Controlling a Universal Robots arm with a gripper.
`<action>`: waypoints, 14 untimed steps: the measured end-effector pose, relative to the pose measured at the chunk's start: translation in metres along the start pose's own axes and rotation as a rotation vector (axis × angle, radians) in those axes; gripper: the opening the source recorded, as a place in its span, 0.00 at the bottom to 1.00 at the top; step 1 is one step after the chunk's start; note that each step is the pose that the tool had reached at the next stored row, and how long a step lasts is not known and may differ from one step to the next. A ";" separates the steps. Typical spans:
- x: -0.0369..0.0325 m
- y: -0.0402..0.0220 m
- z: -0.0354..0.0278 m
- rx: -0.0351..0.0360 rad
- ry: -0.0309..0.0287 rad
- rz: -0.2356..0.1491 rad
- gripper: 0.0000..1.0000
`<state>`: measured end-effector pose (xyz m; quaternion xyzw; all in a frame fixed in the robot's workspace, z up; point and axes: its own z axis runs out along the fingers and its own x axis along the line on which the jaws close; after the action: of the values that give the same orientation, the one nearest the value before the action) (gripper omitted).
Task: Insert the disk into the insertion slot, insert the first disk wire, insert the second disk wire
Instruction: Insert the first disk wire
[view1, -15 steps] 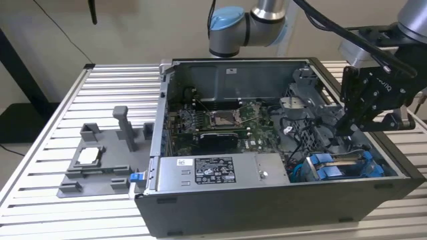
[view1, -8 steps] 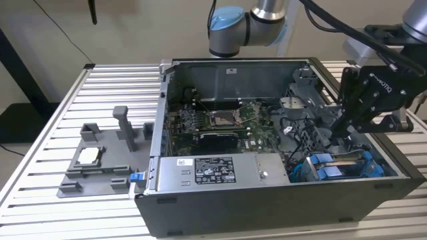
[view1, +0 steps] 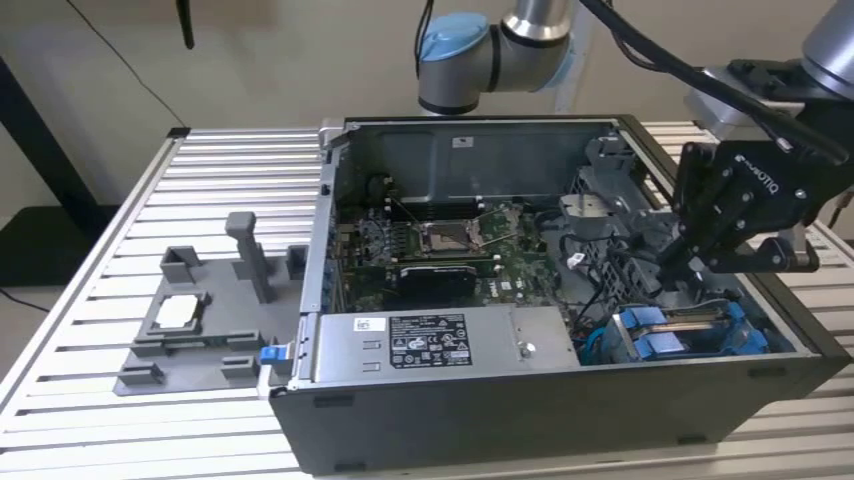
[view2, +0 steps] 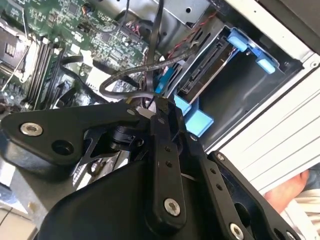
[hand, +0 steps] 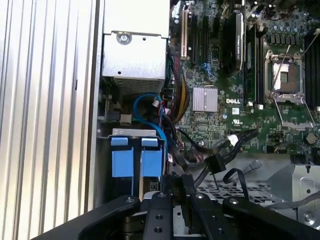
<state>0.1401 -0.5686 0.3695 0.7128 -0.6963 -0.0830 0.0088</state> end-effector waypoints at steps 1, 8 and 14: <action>0.0001 -0.0001 0.0006 0.0061 0.0001 -0.001 0.19; 0.0028 -0.0018 0.0044 0.0501 0.0014 -0.005 0.19; 0.0104 -0.0047 0.0104 0.0542 0.0013 -0.006 0.19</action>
<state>0.1437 -0.5777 0.3575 0.7149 -0.6962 -0.0637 -0.0103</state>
